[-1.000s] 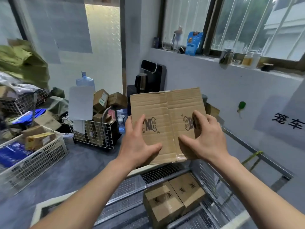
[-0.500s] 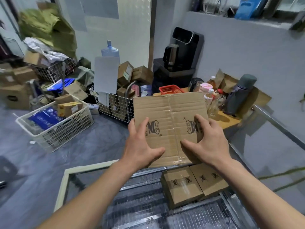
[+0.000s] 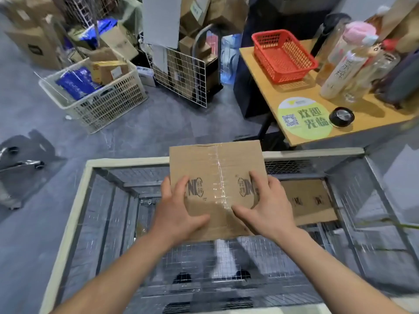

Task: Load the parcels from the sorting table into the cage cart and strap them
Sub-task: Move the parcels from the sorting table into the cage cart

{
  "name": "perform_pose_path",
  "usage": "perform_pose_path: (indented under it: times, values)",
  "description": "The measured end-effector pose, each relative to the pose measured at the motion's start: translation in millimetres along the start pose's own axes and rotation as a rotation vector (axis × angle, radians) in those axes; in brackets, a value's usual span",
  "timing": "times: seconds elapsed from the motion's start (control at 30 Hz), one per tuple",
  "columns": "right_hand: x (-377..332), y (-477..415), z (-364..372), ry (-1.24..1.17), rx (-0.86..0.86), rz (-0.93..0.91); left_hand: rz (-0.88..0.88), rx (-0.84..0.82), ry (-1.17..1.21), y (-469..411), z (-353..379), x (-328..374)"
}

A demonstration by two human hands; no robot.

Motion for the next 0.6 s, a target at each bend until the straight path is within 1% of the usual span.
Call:
perform_pose_path:
  times: [0.13,0.3,0.43,0.6]
  values:
    - [33,-10,50,0.008,-0.100,0.050,-0.090,-0.076,0.018,-7,46,-28]
    - [73,-25,123,-0.038,-0.218,0.056,-0.210,-0.149,0.057,-23,102,-77]
    - [100,-49,179,-0.046,-0.301,0.111,-0.246,-0.181,0.079,-48,145,-117]
    - [141,-96,243,-0.008,-0.386,0.157,-0.294,-0.219,0.065,-102,197,-160]
Point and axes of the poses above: each hand's wrist, its own y-axis away from the middle knuckle, its own z-axis out of the palm, x = y × z, the point moved 1 cm from there along -y, towards the middle knuckle, and after that the axes turned 8 degrees about -x, right-handed, at the moved point
